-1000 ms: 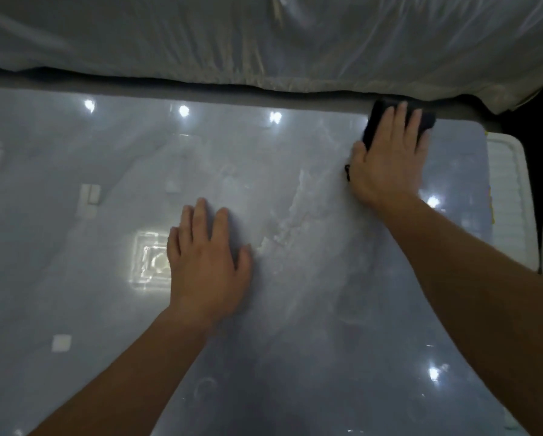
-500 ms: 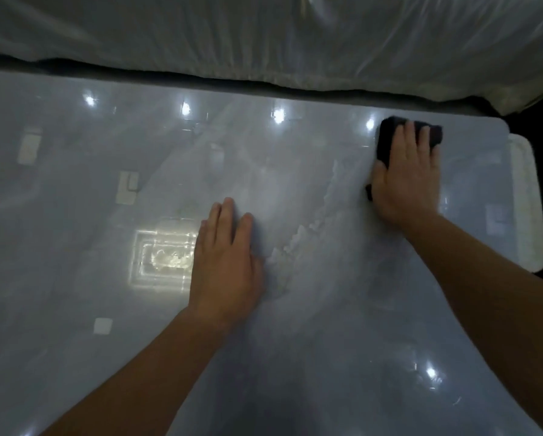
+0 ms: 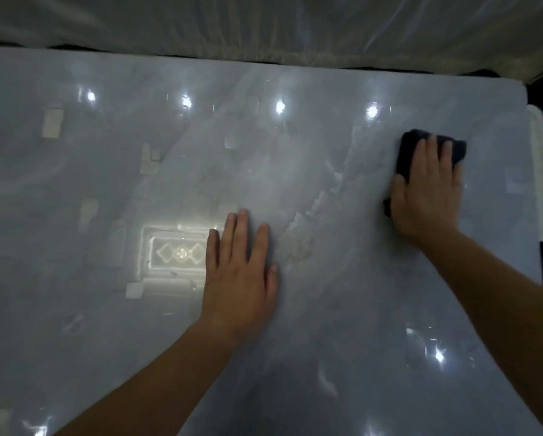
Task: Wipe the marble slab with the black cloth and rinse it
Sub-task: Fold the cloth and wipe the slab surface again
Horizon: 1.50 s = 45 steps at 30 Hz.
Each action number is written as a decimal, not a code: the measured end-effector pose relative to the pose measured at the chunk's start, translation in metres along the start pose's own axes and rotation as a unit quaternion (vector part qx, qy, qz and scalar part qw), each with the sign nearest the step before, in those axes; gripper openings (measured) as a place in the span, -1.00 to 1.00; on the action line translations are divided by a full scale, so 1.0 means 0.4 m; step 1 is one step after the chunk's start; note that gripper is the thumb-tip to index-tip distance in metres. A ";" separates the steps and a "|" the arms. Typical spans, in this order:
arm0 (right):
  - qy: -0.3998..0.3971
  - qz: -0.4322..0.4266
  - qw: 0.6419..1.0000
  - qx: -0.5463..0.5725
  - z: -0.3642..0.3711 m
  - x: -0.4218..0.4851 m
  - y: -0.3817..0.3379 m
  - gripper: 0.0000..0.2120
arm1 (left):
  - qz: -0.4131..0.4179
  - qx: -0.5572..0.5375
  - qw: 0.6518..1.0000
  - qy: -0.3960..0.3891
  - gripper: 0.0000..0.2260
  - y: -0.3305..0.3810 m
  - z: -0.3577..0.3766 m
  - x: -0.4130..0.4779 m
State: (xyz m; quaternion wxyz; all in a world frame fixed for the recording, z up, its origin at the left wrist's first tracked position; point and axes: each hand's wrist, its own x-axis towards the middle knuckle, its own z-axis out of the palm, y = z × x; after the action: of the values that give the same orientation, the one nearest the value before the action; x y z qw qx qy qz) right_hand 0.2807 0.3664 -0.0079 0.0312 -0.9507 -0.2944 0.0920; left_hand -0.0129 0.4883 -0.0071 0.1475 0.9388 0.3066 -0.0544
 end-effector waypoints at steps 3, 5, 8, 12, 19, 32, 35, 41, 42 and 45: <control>0.024 -0.126 0.992 -0.012 0.036 -0.036 -0.188 -0.35 | 0.012 0.012 1.000 -0.006 -0.43 -0.008 0.015 -0.048; 0.002 -0.282 0.958 -0.052 0.080 -0.136 -0.271 -0.38 | 0.021 0.018 1.000 -0.013 -0.41 -0.018 0.018 -0.073; -0.042 -0.350 0.934 -0.056 0.083 -0.249 -0.216 -0.40 | 0.021 0.010 1.000 -0.014 -0.41 -0.021 0.021 -0.083; -0.028 -0.152 0.987 -0.034 0.029 -0.199 0.034 -0.36 | 0.010 0.006 1.000 -0.017 -0.39 -0.015 0.025 -0.080; 0.003 -0.195 0.981 -0.025 0.084 -0.288 -0.181 -0.38 | -0.024 -0.045 0.998 -0.024 -0.38 -0.001 -0.001 -0.071; -0.006 0.020 1.000 0.007 0.005 -0.264 0.300 -0.36 | 0.065 -0.053 0.996 -0.002 -0.46 0.287 0.062 -0.117; -0.017 -0.123 0.992 -0.023 0.045 -0.406 0.227 -0.38 | 0.041 -0.032 0.998 -0.024 -0.45 0.339 0.078 -0.104; -0.070 -0.282 0.956 -0.039 0.020 -0.480 0.396 -0.41 | 0.026 0.000 0.999 -0.041 -0.44 0.405 0.100 -0.096; -0.054 -0.224 0.973 -0.029 0.012 -0.413 0.423 -0.40 | 0.023 -0.003 0.999 -0.035 -0.45 0.414 0.106 -0.098; -0.036 -0.081 0.996 -0.008 -0.026 -0.193 0.464 -0.41 | 0.047 -0.025 0.999 -0.004 -0.50 0.444 0.125 -0.126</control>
State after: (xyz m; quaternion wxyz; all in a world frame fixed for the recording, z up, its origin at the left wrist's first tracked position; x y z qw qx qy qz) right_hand 0.3230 0.1697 -0.0068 0.0203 -0.9200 -0.3722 0.1211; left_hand 0.0509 0.3078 -0.0016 0.1750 0.9480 0.2623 -0.0435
